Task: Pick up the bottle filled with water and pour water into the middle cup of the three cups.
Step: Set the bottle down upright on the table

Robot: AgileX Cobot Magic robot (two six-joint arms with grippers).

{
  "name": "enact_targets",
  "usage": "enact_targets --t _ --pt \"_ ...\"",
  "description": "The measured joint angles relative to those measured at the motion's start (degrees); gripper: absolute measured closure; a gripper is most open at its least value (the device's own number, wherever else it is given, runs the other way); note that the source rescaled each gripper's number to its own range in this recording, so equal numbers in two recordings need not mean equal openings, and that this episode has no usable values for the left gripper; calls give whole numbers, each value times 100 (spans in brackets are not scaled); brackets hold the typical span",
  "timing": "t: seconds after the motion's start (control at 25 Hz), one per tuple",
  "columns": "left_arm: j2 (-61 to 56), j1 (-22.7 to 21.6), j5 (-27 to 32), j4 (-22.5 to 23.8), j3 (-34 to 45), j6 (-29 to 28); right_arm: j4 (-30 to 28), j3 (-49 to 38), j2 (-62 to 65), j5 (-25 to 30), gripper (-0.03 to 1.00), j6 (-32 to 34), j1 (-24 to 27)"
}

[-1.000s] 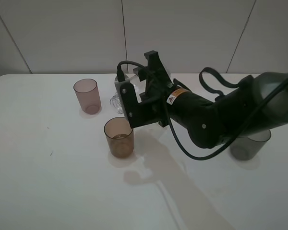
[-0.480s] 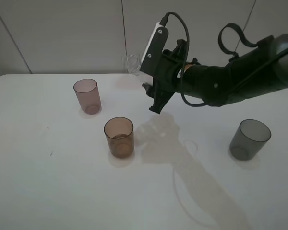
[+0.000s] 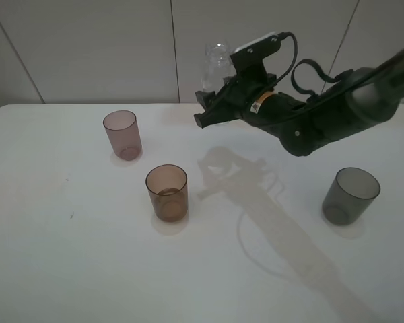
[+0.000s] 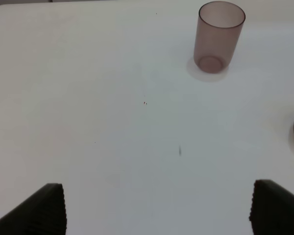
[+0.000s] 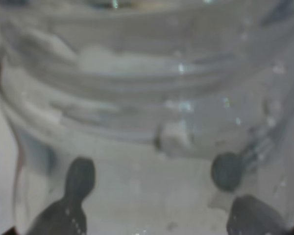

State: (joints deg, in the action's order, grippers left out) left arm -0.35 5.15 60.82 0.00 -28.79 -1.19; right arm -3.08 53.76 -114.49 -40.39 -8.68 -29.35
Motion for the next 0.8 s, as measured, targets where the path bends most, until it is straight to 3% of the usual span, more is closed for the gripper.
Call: enact_targets --t 0.32,0.8 --pt "0 0 0 0 0 0 751 6 -639 -574 94 -320 0" --pt "0 0 0 0 0 0 895 13 -1103 -500 94 -414 0"
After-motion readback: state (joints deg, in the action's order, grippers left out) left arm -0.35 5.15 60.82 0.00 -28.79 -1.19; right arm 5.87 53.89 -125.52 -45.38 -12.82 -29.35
